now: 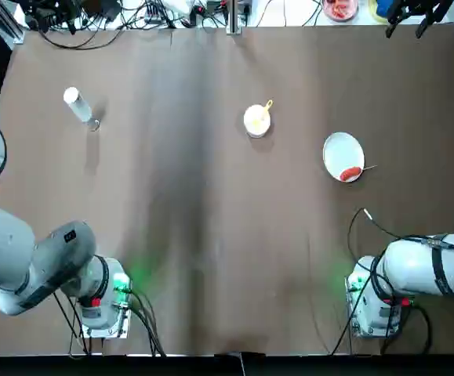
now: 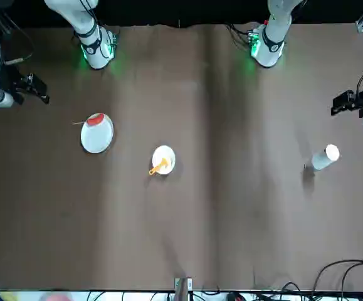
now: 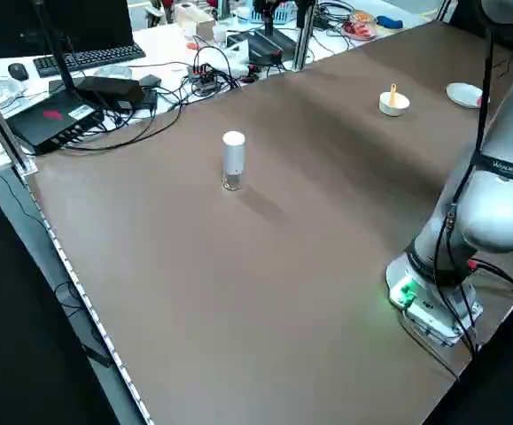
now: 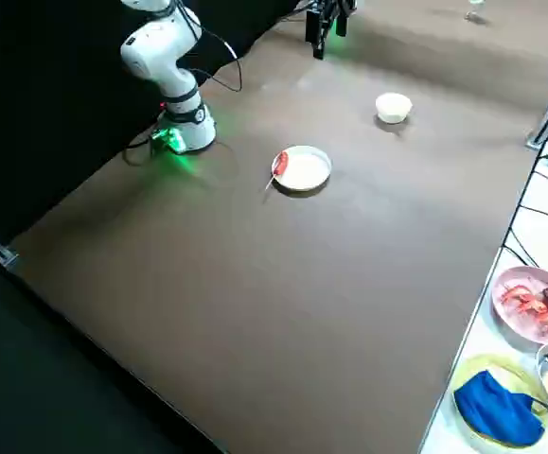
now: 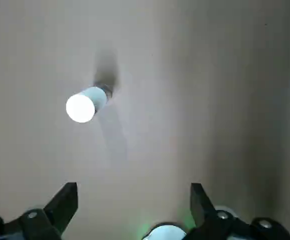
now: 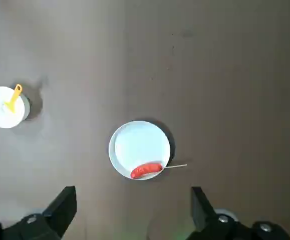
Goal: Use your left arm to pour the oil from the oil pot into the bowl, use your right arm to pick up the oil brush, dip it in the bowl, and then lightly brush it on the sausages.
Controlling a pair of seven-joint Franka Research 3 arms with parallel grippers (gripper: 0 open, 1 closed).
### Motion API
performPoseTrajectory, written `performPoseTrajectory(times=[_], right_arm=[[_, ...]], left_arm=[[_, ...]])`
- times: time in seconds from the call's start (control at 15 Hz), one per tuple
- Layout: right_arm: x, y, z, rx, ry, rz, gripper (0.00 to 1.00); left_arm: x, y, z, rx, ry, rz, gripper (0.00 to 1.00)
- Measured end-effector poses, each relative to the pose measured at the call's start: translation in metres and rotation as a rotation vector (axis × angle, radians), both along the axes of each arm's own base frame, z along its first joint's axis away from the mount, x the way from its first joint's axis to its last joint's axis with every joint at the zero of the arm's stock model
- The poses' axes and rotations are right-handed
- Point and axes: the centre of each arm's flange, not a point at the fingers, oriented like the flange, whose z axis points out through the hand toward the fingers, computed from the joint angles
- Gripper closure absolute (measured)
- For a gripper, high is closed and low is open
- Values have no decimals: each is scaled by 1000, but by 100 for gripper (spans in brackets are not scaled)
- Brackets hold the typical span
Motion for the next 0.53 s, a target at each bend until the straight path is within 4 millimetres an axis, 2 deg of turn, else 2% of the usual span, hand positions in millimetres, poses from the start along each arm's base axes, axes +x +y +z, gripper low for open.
performPoseTrajectory(times=[0.4,0.53], right_arm=[[0,-5,0,1,3,-7,0],[0,-5,0,1,5,-7,0]], left_arm=[[0,1,0,0,0,1,1],[1,7,0,-8,-4,13,1]])
